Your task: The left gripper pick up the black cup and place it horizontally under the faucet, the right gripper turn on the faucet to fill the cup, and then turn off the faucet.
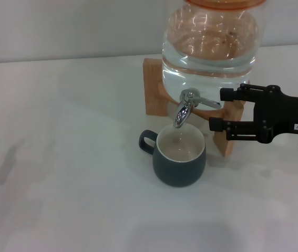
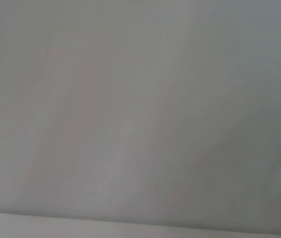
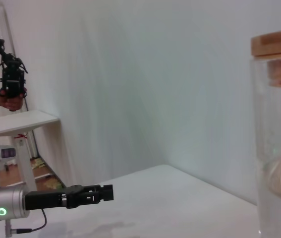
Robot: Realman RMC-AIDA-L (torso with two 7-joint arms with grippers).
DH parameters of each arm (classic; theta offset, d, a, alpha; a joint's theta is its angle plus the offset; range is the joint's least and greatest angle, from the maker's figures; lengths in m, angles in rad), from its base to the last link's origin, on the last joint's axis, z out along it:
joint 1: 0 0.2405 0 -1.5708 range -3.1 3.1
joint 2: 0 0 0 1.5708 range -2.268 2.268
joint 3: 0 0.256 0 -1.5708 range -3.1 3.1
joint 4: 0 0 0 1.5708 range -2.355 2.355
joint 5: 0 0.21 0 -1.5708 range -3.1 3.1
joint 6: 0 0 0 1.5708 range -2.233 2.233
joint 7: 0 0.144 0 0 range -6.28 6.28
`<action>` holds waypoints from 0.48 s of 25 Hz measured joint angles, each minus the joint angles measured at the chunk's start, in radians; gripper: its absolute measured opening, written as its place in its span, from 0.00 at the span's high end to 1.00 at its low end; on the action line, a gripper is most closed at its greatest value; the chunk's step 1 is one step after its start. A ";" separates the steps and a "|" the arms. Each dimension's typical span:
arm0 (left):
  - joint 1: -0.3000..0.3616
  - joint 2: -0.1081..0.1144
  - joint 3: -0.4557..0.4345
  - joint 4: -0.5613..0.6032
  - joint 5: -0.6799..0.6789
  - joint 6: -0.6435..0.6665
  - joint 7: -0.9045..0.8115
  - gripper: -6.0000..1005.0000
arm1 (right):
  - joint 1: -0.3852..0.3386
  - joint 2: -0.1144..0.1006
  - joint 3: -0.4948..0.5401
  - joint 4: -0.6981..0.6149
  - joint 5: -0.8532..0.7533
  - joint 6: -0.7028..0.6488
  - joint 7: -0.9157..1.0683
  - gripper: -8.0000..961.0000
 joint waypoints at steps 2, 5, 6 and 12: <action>0.000 -0.001 0.000 -0.001 0.000 0.000 0.003 0.34 | 0.000 0.000 0.000 0.003 -0.001 -0.006 0.000 0.16; -0.001 -0.001 0.000 -0.001 0.000 0.000 0.005 0.34 | 0.000 0.000 -0.004 0.006 -0.011 -0.013 0.000 0.16; -0.001 -0.001 0.000 -0.001 0.000 0.001 0.005 0.34 | 0.000 0.000 -0.005 0.006 -0.014 -0.014 0.000 0.16; -0.004 -0.002 0.000 -0.001 0.000 0.009 0.005 0.34 | 0.000 0.000 -0.014 0.004 -0.024 -0.011 0.000 0.16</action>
